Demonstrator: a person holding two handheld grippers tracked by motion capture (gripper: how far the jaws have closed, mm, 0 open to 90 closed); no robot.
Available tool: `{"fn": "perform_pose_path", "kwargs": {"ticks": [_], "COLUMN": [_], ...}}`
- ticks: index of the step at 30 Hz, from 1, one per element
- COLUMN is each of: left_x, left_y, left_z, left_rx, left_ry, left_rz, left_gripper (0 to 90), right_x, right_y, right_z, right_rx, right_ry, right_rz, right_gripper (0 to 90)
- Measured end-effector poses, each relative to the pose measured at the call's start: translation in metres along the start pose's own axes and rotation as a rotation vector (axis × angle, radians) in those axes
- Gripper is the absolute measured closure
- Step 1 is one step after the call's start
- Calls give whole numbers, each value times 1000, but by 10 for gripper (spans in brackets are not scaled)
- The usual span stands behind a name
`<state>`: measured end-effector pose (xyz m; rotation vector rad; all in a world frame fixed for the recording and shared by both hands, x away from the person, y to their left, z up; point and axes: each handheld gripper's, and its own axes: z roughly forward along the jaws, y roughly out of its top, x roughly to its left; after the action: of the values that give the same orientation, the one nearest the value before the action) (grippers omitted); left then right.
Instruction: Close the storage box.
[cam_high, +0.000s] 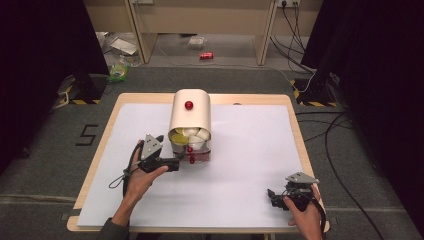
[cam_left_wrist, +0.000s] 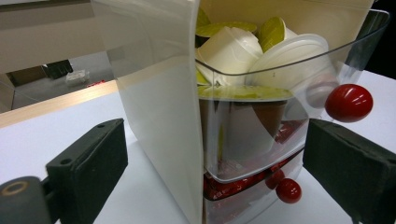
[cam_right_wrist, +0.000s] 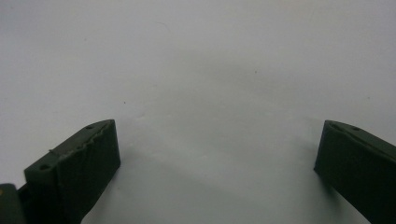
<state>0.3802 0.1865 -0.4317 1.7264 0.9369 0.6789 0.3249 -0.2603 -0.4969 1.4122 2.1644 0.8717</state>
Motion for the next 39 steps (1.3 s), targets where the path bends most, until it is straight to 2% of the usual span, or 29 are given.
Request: {"fn": "perform_pose_path", "kwargs": {"ticks": [5,16,25,39], "left_x": [2,1,-3,-1], "left_y": [0,1,-2,-4], "left_z": [3,4,2,-5], "left_rx": [-3,4,9,15], "left_ry": [4,13,9,-7], "left_rz": [-6,13,26,20], "left_gripper": [63,55,144,147], "right_x": [0,0,0,0], "right_y": [0,0,0,0], "right_z": [0,0,0,0], "right_rx": [0,0,0,-1], "right_ry": [0,0,0,2], "right_rz": [0,0,1,1], "right_gripper": [2,2,2,2]}}
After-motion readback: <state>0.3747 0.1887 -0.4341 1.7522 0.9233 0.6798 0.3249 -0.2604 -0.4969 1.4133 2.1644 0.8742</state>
